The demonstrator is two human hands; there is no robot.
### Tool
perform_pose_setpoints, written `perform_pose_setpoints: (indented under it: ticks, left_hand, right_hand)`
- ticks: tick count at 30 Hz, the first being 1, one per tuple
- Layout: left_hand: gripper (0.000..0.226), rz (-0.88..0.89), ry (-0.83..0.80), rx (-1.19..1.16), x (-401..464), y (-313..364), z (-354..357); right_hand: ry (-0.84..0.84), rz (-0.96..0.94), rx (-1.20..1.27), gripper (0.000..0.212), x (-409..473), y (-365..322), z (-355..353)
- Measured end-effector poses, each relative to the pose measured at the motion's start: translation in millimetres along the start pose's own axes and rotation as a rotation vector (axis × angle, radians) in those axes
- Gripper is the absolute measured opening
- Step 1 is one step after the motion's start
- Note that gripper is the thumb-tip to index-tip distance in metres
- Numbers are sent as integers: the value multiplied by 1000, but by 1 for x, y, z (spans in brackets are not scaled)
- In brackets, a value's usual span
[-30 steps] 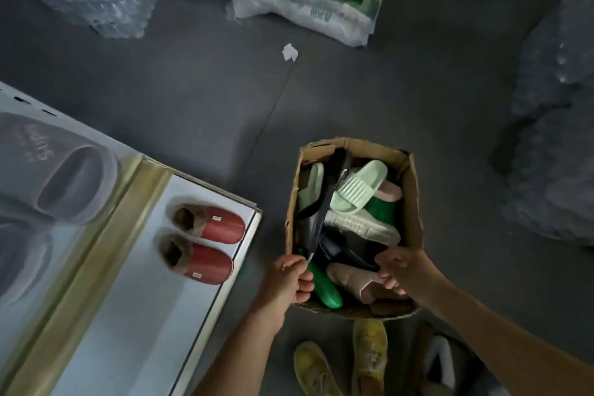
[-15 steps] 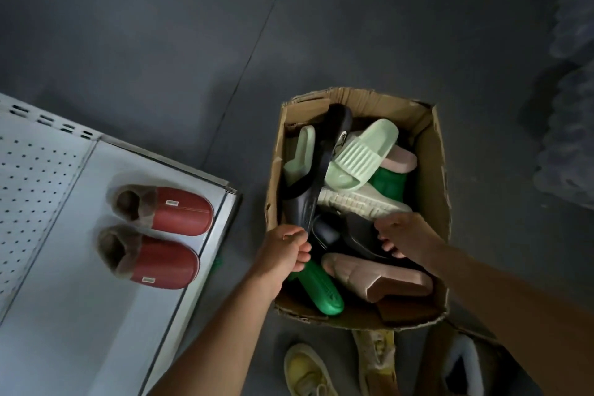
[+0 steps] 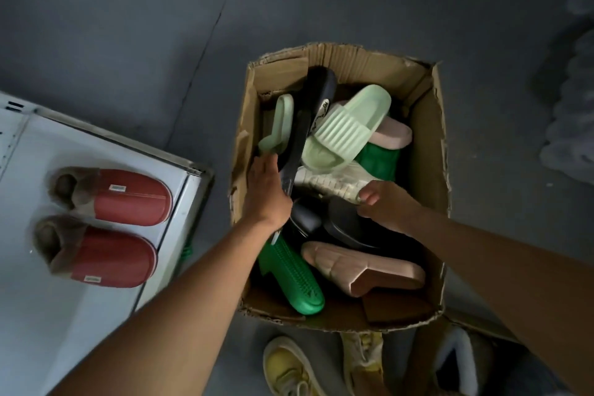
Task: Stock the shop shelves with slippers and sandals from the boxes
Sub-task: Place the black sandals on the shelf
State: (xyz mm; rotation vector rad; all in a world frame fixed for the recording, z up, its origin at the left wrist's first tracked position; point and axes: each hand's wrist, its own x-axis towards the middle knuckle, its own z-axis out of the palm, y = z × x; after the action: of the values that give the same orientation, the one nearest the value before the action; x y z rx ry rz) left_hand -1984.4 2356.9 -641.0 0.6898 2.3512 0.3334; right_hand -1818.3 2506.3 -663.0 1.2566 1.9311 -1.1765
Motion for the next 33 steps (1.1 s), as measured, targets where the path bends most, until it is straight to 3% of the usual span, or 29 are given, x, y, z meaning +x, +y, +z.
perform_pose_setpoints:
  ticks: [4, 8, 11, 14, 18, 25, 27, 30, 32, 33]
  left_hand:
    - [48, -43, -180, 321, 14, -15, 9]
    - [22, 29, -138, 454, 7, -28, 10]
    - [20, 171, -98, 463, -3, -28, 7]
    - [32, 140, -128, 112, -14, -29, 4]
    - [27, 130, -103, -302, -34, -26, -7]
    - [16, 59, 43, -693, -86, 2, -40]
    - [12, -46, 202, -789, -97, 4, -48]
    - [11, -428, 419, -1150, -99, 3, -64]
    - [9, -618, 368, -1445, -95, -3, -73]
    - [24, -657, 320, -1521, -93, -6, -76]
  right_hand:
    - [-40, -78, -56, 60, -6, -4, 31]
    - [-42, -112, -241, 87, -8, -11, 58]
    - [18, -59, -325, 95, -8, -12, 72]
    - [97, -26, -367, 77, -6, -5, 80]
    - [221, -95, -449, 40, -10, 0, 84]
    - [375, -57, -303, 34, -46, 18, 58]
    - [431, -31, -182, 32, -58, 24, 42]
    - [593, -37, -38, 26, -76, 24, 23]
    - [691, -54, 10, 26, -87, 14, 11]
    - [714, -62, 42, 28, -93, 8, 6]
